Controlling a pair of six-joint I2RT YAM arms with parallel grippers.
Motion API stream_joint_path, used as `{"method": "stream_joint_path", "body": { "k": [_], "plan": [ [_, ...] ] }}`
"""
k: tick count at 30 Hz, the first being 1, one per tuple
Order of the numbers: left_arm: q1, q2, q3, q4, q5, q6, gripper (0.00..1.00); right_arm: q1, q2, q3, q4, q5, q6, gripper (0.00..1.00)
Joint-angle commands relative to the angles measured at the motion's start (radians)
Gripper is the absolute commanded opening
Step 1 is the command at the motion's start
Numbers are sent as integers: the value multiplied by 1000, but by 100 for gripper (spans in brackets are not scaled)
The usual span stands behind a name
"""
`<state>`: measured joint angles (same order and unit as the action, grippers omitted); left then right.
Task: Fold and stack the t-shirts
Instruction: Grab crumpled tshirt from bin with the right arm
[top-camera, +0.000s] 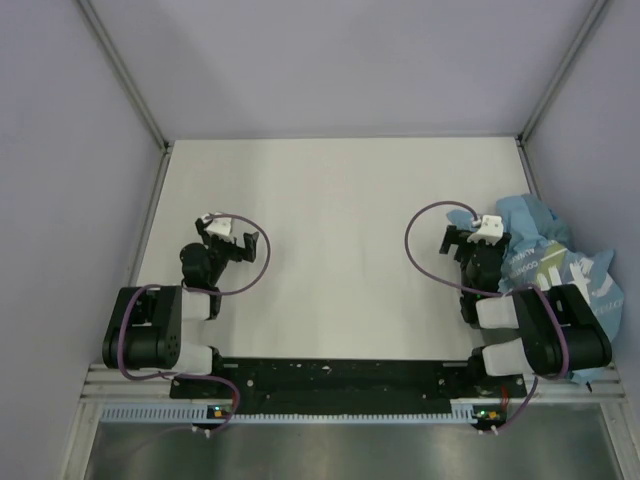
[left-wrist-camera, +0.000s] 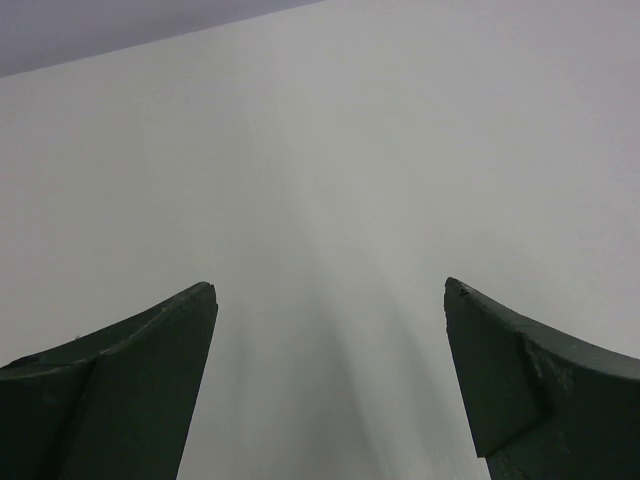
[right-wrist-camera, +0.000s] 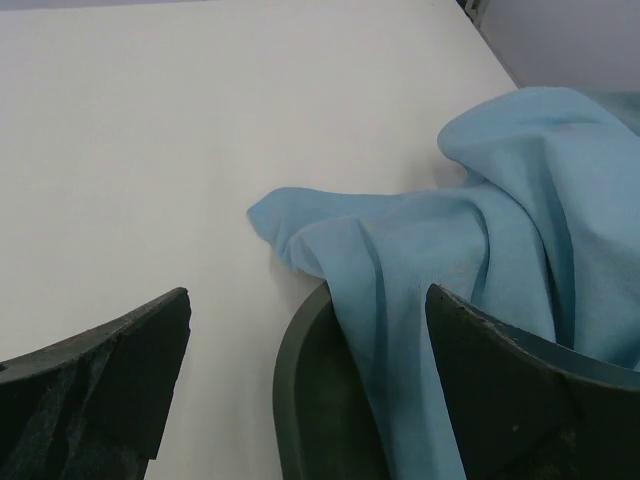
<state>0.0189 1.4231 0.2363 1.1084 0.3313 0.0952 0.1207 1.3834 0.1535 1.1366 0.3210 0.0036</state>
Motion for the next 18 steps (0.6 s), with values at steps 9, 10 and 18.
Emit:
{"method": "stream_joint_path", "body": {
  "k": [9,10,18],
  "plan": [
    [3,-70,149,-249,-145,-69,98,-46,-449,177,-576,-40,101,99],
    [3,-88,246,-429,-158,-86,99,-46,-510,217,-659,-63,122,99],
    [3,-59,704,-1090,95,-14,98,-96,-601,554,-1521,432,554,92]
  ]
}}
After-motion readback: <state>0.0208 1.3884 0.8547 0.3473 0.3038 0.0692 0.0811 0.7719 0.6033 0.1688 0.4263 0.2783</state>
